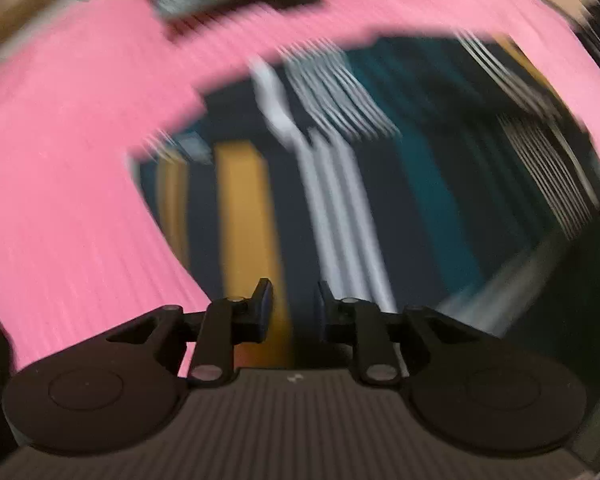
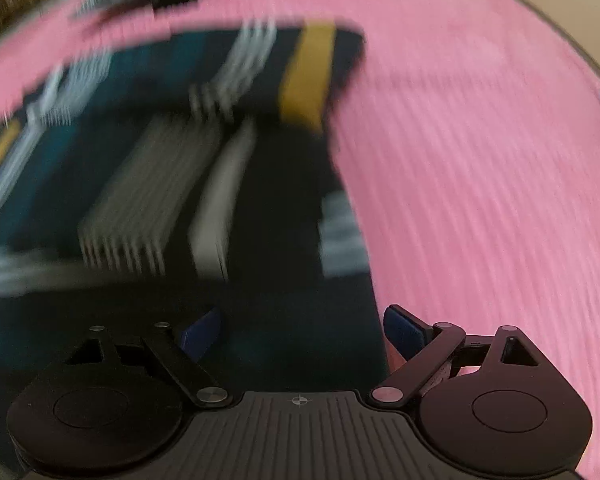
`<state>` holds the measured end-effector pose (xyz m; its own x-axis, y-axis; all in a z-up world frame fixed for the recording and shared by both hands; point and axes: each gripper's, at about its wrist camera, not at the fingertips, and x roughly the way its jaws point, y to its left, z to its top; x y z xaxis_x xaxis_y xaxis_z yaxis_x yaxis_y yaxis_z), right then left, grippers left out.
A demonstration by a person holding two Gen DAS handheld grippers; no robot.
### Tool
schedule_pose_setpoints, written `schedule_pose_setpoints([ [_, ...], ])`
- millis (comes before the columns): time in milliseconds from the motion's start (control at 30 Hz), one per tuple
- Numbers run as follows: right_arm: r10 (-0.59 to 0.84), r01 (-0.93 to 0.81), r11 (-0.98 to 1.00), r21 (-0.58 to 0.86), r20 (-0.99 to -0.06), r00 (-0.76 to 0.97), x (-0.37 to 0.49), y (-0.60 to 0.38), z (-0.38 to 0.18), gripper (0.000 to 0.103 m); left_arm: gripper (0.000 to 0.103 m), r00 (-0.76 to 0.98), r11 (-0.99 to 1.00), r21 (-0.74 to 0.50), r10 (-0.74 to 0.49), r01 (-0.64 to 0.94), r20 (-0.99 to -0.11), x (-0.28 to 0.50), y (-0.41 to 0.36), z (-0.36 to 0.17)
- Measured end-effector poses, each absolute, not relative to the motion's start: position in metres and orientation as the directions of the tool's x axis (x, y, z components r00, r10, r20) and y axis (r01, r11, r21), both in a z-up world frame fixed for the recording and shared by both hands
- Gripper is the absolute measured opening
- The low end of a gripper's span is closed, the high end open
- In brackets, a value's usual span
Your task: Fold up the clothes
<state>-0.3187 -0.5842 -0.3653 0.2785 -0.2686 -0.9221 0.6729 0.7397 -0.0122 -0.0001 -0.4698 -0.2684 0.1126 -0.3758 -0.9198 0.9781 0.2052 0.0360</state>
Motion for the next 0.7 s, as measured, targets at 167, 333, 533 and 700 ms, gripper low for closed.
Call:
schedule_pose_setpoints([
  [167, -0.273, 0.685, 0.727, -0.054, -0.938, 0.216, -0.362, -0.547, -0.366, 0.091, 0.026, 0.033, 0.111, -0.001, -0.308, 0.994, -0.951, -0.055, -0.421, -0.276],
  [333, -0.238, 0.673, 0.735, -0.08, -0.96, 0.147, -0.402, -0.525, -0.367, 0.091, 0.026, -0.02, 0.028, -0.029, -0.268, 0.999, -0.963, -0.105, -0.37, -0.273],
  [533, -0.181, 0.588, 0.808, -0.042, -0.967, 0.179, -0.421, -0.523, -0.369, 0.092, 0.026, 0.056, 0.066, 0.043, -0.205, 0.997, -0.977, -0.141, -0.319, -0.272],
  [700, -0.157, 0.432, 0.901, -0.044, -0.961, 0.229, -0.426, -0.522, -0.372, 0.097, 0.027, 0.144, 0.033, 0.14, -0.166, 0.99, -0.976, -0.181, -0.284, -0.263],
])
